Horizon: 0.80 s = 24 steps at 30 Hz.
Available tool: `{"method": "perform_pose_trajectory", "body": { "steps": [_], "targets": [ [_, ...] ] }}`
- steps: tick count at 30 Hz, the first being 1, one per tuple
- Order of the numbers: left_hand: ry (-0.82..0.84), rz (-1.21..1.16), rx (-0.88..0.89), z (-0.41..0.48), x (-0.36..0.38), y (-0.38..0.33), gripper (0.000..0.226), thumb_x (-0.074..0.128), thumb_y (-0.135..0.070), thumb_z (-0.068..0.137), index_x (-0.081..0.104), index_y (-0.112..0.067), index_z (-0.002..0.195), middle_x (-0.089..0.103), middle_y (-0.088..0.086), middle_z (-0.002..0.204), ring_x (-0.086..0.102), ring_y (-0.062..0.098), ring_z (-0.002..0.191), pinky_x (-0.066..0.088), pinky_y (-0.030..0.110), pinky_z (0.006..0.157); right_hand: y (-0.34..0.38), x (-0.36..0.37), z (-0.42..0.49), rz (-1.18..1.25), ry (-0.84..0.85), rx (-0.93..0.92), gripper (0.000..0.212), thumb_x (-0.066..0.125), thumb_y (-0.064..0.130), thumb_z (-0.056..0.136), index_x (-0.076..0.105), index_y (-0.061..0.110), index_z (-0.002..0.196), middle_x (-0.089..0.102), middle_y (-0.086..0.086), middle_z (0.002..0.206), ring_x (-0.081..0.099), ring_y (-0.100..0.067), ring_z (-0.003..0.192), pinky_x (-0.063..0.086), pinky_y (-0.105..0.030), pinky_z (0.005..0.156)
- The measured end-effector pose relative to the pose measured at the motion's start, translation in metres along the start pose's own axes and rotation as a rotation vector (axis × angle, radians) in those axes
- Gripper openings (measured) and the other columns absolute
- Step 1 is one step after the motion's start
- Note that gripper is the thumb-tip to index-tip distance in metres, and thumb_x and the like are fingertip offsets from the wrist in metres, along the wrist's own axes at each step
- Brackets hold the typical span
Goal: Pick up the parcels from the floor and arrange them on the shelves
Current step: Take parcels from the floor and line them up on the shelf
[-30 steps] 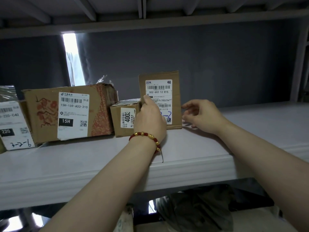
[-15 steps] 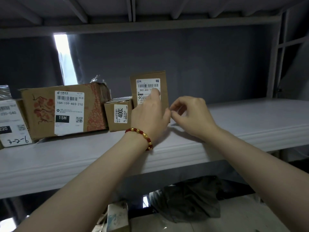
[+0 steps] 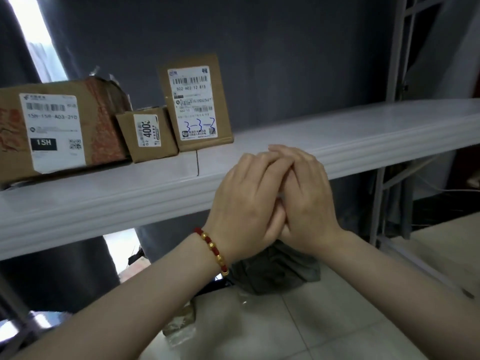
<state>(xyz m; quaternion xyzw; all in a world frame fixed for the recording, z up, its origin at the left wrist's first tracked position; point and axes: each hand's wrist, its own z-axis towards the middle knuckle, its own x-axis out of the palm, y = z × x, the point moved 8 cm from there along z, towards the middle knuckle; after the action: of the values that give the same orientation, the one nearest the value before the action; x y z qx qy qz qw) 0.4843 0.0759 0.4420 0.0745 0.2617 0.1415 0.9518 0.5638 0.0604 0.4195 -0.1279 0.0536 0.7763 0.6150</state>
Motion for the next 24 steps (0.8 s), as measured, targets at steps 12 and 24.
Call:
{"method": "perform_pose_trajectory", "body": {
  "steps": [12,24],
  "targets": [
    [0.307,-0.015,0.058,-0.143,0.079,0.017,0.074,0.064,-0.019,0.083,0.028,-0.005,0.146,0.034,0.019,0.149,0.046,0.035,0.129,0.043,0.043,0.100,0.014,0.064,-0.115,-0.063,0.301,-0.022,0.062,0.061,0.005,0.073,0.055,-0.006,0.134,0.037,-0.021,0.153,0.033,-0.031,0.144,0.027,-0.047,0.119],
    [1.039,0.252,-0.245,-0.332,0.180,0.133,0.080,0.052,-0.043,0.086,0.020,-0.015,0.154,0.032,0.009,0.152,0.042,0.029,0.130,0.038,0.039,0.101,0.006,0.212,-0.237,-0.049,1.013,0.468,0.058,0.055,0.023,0.087,0.042,0.013,0.143,0.004,-0.007,0.165,0.009,-0.029,0.151,0.015,-0.038,0.121]
  ]
}}
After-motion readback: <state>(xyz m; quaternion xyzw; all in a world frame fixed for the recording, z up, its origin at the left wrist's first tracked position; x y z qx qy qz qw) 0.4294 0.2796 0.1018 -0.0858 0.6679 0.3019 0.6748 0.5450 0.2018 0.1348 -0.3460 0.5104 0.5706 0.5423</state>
